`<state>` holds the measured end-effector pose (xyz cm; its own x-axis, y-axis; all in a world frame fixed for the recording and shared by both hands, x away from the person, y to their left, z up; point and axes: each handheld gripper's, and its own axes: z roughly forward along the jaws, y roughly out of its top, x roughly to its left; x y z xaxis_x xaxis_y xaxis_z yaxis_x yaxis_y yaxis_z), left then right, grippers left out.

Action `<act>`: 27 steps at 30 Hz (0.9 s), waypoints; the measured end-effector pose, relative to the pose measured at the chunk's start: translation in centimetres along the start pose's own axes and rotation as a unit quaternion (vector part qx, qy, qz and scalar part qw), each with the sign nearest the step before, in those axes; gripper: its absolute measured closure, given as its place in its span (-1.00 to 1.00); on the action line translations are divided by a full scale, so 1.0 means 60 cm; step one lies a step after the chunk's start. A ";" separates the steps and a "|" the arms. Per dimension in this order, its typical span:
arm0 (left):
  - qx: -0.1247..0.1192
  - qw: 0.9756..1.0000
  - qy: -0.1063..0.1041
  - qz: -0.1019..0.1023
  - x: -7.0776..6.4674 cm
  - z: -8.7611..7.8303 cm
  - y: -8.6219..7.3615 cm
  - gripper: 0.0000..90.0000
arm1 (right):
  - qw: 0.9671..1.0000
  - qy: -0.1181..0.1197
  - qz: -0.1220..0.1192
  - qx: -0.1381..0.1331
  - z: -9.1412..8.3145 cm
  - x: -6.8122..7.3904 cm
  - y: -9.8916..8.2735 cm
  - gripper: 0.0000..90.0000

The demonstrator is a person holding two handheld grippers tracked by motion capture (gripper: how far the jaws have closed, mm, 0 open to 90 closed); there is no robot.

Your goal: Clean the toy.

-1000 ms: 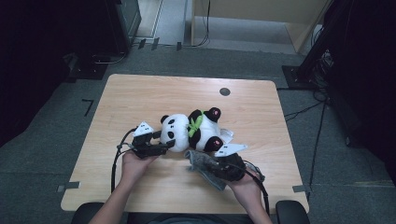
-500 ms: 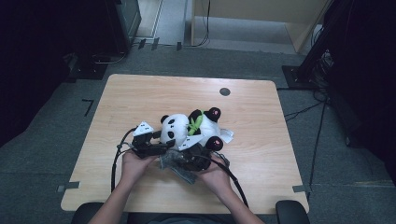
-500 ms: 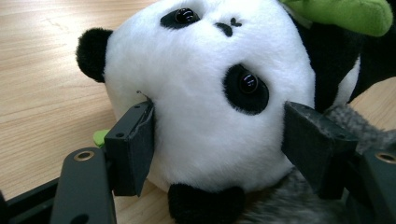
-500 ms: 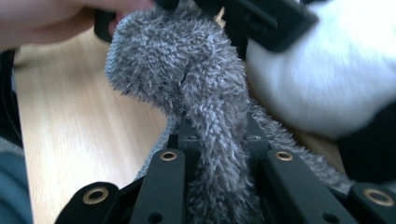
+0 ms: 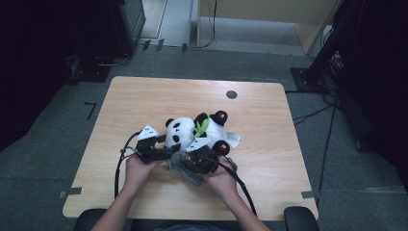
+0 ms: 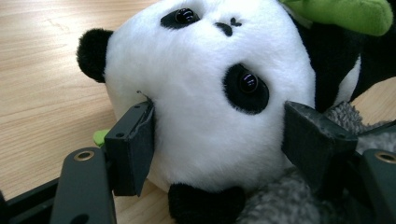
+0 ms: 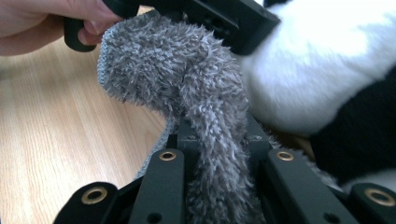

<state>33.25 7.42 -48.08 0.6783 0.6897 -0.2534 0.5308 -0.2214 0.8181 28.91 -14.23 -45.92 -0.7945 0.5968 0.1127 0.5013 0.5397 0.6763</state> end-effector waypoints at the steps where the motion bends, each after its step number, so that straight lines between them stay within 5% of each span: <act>1: 0.000 1.000 0.000 0.000 0.000 0.000 0.000 -0.37 | 1.000 -0.006 -0.001 0.000 -0.006 -0.002 -0.007 0.69; 16: 0.001 1.000 0.002 0.001 0.001 0.001 0.000 -0.35 | 0.999 -0.025 0.020 -0.026 -0.076 -0.033 -0.065 0.69; 27: -0.001 1.000 0.002 0.000 0.004 0.002 -0.001 -0.35 | 0.998 -0.044 0.047 -0.011 -0.134 -0.077 -0.118 0.69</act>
<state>33.42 7.50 -48.23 0.6764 0.6925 -0.2509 0.5292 -0.2200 0.8195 26.24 -25.57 -45.40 -0.7104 0.6948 0.1121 0.5636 0.4663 0.6818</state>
